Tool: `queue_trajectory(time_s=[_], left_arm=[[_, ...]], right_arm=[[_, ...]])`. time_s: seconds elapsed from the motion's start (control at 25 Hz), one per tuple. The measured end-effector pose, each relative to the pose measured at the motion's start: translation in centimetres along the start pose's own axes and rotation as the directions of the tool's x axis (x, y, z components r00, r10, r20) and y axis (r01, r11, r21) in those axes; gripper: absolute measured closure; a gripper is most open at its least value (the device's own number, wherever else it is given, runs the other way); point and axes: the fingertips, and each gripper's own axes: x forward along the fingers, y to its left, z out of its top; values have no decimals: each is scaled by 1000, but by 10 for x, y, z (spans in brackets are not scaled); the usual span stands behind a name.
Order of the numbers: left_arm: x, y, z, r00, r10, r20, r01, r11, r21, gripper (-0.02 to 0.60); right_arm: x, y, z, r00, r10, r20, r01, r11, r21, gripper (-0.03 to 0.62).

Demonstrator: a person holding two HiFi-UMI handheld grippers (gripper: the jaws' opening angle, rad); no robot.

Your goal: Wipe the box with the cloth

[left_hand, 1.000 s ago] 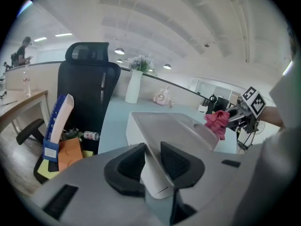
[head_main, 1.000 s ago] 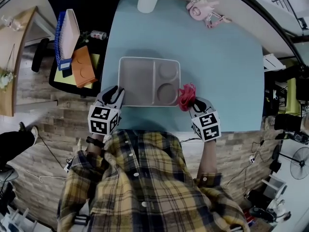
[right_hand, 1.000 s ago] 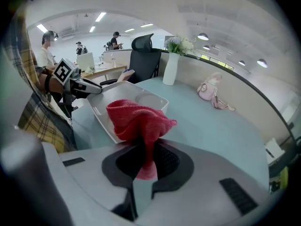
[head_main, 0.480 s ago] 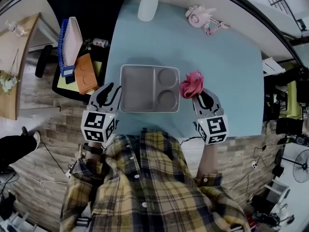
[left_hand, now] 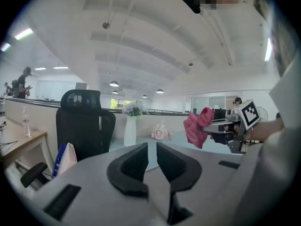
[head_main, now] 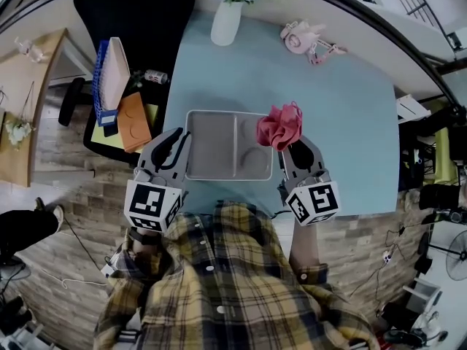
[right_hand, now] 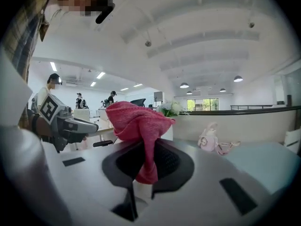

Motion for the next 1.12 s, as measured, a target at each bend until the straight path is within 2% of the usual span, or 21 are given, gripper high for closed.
queue_trajectory(time_s=[0.16,0.32,0.56,1.12], left_arm=[[-1,-11,8,1000,-20,22,20,1000,5,570],[0,-12,6,999,-28,23,28,1000,9,591],[-2,-13,-3,999,-36,-5,35,999,-7,591],[0,-8,-10,999,-34,-32,34,999,-13,591]], right_arm=[[2,7,1,1000,30,3,-30,1000,4,551],[5,12,0,1000,23,10,-23,1000,4,551],[0,6,0,1000,-3,28,2,999,37,551],[-3,-3,-5,999,-44,15,43,999,23,553]])
